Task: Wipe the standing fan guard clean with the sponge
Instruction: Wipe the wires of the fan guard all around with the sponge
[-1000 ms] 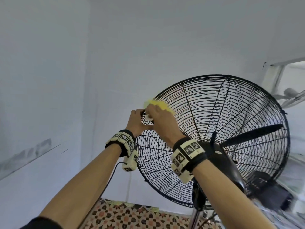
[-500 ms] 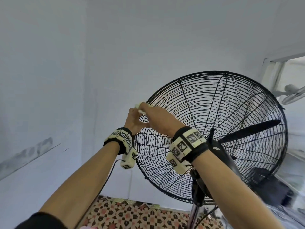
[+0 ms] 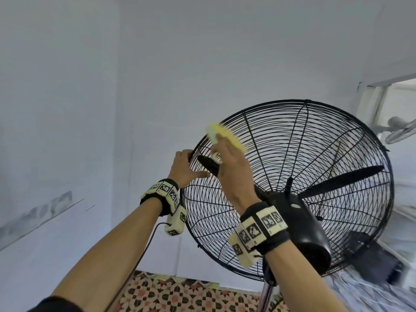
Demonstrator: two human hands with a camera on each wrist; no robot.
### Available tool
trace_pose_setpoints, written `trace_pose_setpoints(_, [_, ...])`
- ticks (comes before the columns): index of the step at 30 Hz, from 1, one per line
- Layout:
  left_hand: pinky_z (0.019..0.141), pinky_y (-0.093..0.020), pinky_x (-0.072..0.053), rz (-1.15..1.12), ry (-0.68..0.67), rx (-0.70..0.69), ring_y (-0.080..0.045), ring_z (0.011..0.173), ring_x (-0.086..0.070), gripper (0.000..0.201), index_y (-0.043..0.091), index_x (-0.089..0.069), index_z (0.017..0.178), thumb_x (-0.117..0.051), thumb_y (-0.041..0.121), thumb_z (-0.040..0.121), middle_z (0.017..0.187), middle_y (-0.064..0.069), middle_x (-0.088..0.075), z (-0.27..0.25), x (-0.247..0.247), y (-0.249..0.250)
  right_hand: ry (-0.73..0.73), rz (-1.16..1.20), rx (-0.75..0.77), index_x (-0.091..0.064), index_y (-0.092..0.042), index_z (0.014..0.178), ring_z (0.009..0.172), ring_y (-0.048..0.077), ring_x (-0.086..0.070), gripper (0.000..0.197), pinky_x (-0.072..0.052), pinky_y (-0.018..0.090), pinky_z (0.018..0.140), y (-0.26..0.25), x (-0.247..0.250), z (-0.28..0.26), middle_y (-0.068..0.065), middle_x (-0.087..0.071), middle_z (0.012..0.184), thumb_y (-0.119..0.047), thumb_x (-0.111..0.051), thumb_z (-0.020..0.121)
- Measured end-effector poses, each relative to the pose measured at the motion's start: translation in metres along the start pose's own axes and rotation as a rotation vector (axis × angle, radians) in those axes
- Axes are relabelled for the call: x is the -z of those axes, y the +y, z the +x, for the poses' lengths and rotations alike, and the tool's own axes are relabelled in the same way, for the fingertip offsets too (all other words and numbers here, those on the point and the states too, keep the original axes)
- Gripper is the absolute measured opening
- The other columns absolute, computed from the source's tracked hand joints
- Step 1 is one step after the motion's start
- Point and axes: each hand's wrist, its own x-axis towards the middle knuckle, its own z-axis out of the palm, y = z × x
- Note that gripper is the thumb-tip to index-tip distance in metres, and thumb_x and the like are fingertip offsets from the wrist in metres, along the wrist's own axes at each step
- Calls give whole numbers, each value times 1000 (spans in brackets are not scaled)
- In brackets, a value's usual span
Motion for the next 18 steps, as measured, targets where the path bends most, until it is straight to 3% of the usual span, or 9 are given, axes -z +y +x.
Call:
trace_pose_setpoints(1, [109,-36,-43,-5,6,-6,-19,121,-48,103,11,-44,145,-98,46,63,133,-7,-45,-1,0,2,121,-10,-39,-63,-13,111,141,34,-46,32,-38,52,112,9,5,-2,9,-50,152,-1,-45,87])
trace_pose_setpoints(3, [112,-37,-42,-11,2,-8,-20,126,-47,103,11,-42,147,-98,40,66,136,-7,-43,-2,-3,1,165,-72,-98,-63,-12,110,144,36,-41,34,-38,60,110,23,9,-7,8,-45,155,8,-52,85])
trace_pose_setpoints(7, [111,-37,-43,-7,11,-5,-22,124,-49,98,8,-43,146,-97,33,68,129,-4,-41,0,-3,1,-267,-118,-13,-58,-20,112,150,29,-30,46,-31,69,114,24,-6,-26,-3,-34,162,17,-48,87])
trace_pose_setpoints(9, [110,-41,-45,12,14,-13,-28,124,-51,95,6,-44,145,-97,28,69,126,-3,-39,2,-2,-1,-342,31,40,-55,-20,103,149,27,-34,45,-38,63,113,27,-11,-37,-3,-44,157,21,-50,84])
trace_pose_setpoints(11, [110,-40,-45,-11,14,-8,-25,123,-51,99,8,-44,145,-98,33,66,129,-5,-42,2,-2,-2,-167,156,-11,-58,-19,113,139,27,-48,49,-50,50,107,30,-5,-39,0,-55,147,20,-54,84])
trace_pose_setpoints(13, [112,-38,-43,-42,12,-12,-21,125,-49,102,11,-42,145,-99,37,64,133,-5,-43,2,-2,-2,85,222,-134,-53,-20,140,114,21,-64,62,-57,28,96,34,6,-30,1,-62,131,15,-56,88])
trace_pose_setpoints(14, [113,-38,-42,-48,12,-10,-21,126,-48,103,11,-42,146,-99,38,64,133,-5,-42,1,-2,-1,173,221,-165,-50,-17,144,104,18,-66,60,-56,17,89,34,11,-24,3,-63,128,10,-58,91])
trace_pose_setpoints(16, [113,-40,-43,-44,14,-4,-22,128,-49,104,12,-42,145,-99,39,63,134,-6,-43,1,-4,-1,185,132,-151,-52,-15,134,104,19,-66,42,-60,23,81,33,11,-17,10,-57,141,-5,-59,94])
trace_pose_setpoints(18, [112,-41,-44,-30,20,9,-24,126,-51,103,11,-44,145,-99,39,63,133,-7,-44,1,-4,0,-10,52,-83,-47,-18,130,99,23,-69,39,-63,37,77,26,3,-21,16,-56,142,-12,-58,93])
